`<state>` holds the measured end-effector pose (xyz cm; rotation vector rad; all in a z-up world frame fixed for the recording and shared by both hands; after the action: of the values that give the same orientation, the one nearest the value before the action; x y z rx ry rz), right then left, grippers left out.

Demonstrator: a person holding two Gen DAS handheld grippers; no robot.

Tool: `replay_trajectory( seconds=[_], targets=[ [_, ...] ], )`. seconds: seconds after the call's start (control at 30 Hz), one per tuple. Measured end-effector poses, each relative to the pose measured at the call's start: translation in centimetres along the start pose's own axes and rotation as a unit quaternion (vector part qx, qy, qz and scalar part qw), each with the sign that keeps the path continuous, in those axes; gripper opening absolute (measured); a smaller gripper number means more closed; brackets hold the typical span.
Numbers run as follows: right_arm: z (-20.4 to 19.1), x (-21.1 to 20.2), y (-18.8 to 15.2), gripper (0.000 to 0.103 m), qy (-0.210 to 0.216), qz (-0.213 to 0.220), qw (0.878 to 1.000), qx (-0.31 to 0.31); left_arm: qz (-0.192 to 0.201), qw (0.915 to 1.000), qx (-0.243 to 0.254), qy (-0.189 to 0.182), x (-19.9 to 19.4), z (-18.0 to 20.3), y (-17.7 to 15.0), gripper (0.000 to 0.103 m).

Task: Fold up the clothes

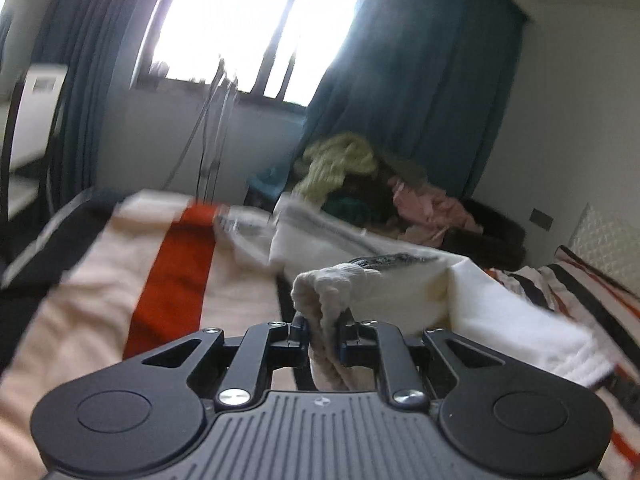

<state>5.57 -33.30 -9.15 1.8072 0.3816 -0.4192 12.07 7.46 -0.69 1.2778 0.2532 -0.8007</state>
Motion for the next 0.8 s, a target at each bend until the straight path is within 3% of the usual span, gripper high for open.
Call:
replay_trajectory(
  seconds=[0.13,0.37,0.4,0.5,0.53,0.57,0.67,0.8],
  targets=[
    [1.6,-0.7,-2.0,0.013,0.025,-0.056,0.998,0.021,-0.066,0.9973,-0.031,-0.004,0.8,-1.6,-1.6,0.015],
    [2.7,0.7,-4.4,0.019,0.07,-0.175,0.977,0.101,-0.115,0.9903,-0.076,-0.017,2.9,-4.1,-2.7,0.02],
    [3.1,0.5,-4.4,0.021,0.084,-0.177,0.974,0.114,-0.12,0.9889,-0.085,-0.022,3.0,-4.5,-2.8,0.021],
    [4.3,0.4,-4.3,0.046,0.129,-0.184,0.959,0.17,-0.131,0.9848,-0.108,-0.034,3.4,-5.1,-3.1,0.025],
    [4.7,0.4,-4.4,0.064,0.139,-0.182,0.955,0.187,-0.136,0.9837,-0.113,-0.033,3.7,-5.2,-3.2,0.027],
    [5.2,0.3,-4.5,0.072,0.146,-0.177,0.951,0.209,-0.14,0.9825,-0.118,-0.032,4.0,-5.4,-3.3,0.029],
    [7.0,0.6,-4.8,0.073,0.166,-0.162,0.931,0.281,-0.147,0.9808,-0.125,-0.031,4.5,-5.7,-3.5,0.031],
    [9.2,3.1,-6.1,0.073,0.157,-0.175,0.902,0.361,-0.15,0.9812,-0.119,-0.027,5.3,-5.8,-3.6,0.035]
  ],
)
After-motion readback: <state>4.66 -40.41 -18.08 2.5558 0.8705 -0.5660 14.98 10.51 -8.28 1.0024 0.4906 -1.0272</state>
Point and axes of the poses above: each gripper's, at about its wrist camera, not at the fingertips, and x roughly the way its jaws point, z to its right, y to its top, the point moved 1 cm from there along x, roughly the way its jaws point, and after that the axes turned 12 degrees about -z, right-handed, at the moved point
